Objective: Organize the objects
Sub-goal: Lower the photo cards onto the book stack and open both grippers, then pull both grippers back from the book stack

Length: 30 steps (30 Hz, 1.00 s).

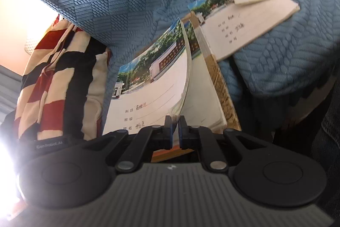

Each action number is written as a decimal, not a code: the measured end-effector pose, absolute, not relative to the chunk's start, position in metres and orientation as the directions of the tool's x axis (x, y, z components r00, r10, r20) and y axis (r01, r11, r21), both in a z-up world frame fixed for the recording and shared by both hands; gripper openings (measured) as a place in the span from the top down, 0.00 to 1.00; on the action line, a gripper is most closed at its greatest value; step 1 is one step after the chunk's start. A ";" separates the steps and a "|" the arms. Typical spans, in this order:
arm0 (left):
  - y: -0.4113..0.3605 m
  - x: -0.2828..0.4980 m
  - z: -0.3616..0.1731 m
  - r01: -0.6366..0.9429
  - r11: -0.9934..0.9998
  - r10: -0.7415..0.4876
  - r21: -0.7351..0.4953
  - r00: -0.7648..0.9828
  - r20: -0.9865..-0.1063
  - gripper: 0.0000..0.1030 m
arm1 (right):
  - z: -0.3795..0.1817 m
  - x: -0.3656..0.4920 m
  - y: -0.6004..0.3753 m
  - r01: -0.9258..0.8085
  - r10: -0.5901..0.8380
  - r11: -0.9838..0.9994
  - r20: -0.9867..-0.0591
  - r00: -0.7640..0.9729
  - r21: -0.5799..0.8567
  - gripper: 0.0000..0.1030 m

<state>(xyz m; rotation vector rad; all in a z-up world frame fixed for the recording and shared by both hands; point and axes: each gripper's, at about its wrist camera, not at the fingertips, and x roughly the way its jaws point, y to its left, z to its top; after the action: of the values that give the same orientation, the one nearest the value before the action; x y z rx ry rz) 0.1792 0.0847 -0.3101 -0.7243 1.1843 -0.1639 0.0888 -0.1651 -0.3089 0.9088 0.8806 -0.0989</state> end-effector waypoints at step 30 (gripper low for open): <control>0.039 0.197 -0.314 -0.049 0.936 -0.307 -0.347 0.366 -0.879 0.64 | -0.316 0.093 -0.170 0.382 0.091 0.826 -0.766 0.636 0.414 0.81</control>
<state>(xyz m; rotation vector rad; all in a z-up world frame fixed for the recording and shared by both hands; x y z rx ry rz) 0.1967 0.0394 -0.3141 -0.3411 1.1907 -0.1697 0.0933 -0.1697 -0.3164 0.5926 0.8780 -0.1778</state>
